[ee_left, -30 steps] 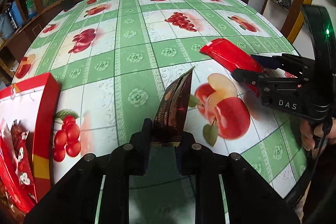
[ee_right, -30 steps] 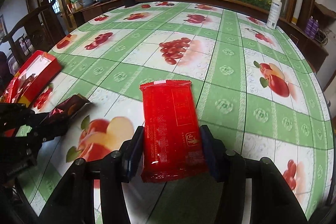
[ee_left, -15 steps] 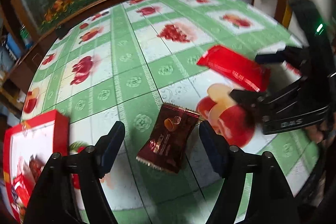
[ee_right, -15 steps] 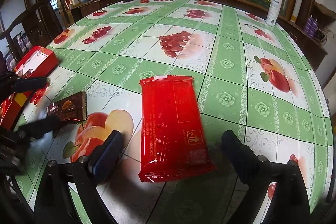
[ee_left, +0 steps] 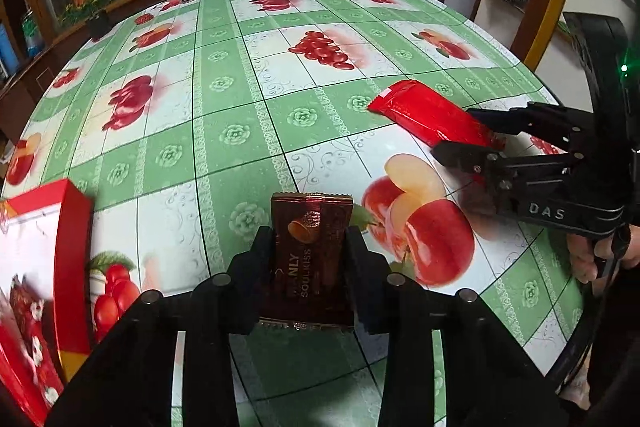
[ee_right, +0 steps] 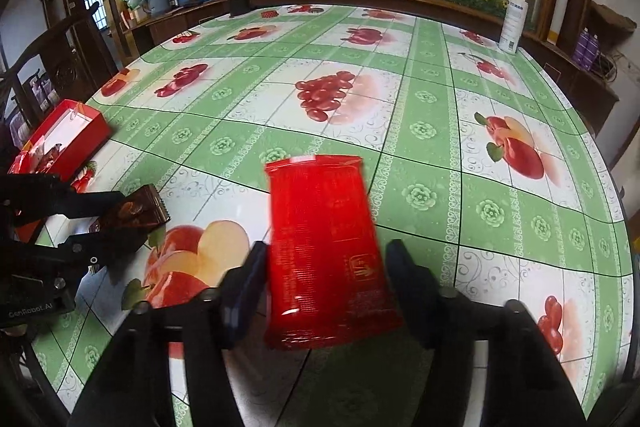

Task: Organize snacks
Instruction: 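Grasp the plain red packet with the right gripper while the left gripper lifts the brown packet, then carry both held packets over the white tray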

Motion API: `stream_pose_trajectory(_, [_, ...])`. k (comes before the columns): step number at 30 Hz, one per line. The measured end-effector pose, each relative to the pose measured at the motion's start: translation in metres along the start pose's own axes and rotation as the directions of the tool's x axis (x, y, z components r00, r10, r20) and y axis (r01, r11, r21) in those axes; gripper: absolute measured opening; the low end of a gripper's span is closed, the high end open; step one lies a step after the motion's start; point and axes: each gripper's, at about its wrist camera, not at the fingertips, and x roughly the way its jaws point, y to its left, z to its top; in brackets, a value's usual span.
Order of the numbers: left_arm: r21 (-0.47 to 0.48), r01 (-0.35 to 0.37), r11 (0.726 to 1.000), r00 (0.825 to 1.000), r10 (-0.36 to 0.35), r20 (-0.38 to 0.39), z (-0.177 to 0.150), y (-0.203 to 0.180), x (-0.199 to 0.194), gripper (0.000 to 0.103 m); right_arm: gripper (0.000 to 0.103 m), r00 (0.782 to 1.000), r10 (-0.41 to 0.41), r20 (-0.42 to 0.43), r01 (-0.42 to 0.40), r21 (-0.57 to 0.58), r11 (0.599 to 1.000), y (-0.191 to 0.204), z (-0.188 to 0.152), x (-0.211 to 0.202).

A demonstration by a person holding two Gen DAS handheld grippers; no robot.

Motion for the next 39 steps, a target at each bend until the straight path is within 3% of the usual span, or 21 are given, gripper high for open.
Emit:
stream_pose_trajectory(6, [-0.098, 0.029, 0.995, 1.0, -0.029, 0.005, -0.007, 0.007, -0.007, 0.033, 0.053, 1.0, 0.013, 0.002, -0.013, 0.007, 1.0, -0.002, 0.0, 0.0])
stream_pose_trajectory(12, [-0.14, -0.053, 0.989, 0.998, 0.057, 0.022, -0.018, 0.009, -0.022, 0.033, 0.053, 1.0, 0.01, -0.002, -0.01, 0.006, 1.0, 0.001, 0.0, -0.001])
stream_pose_trajectory(19, [-0.136, -0.09, 0.987, 0.991, 0.103, 0.088, -0.022, 0.012, -0.046, 0.033, 0.052, 0.999, 0.019, -0.03, -0.018, 0.051, 0.999, 0.013, -0.004, -0.007])
stream_pose_trajectory(26, [-0.171, -0.147, 0.974, 0.98, 0.167, 0.109, -0.024, 0.022, -0.055, 0.033, 0.052, 0.992, 0.124, -0.039, -0.118, 0.12, 0.986, 0.021, -0.007, -0.013])
stream_pose_trajectory(31, [-0.206, -0.198, 0.958, 0.967, 0.225, 0.116, -0.027, 0.032, -0.061, 0.033, 0.051, 0.967, 0.252, -0.034, -0.242, 0.178, 0.954, 0.029, -0.009, -0.017])
stream_pose_trajectory(39, [-0.229, -0.219, 0.949, 0.956, 0.256, 0.145, -0.034, 0.037, -0.073, 0.033, 0.051, 0.95, 0.312, -0.026, -0.3, 0.207, 0.931, 0.044, -0.006, -0.022])
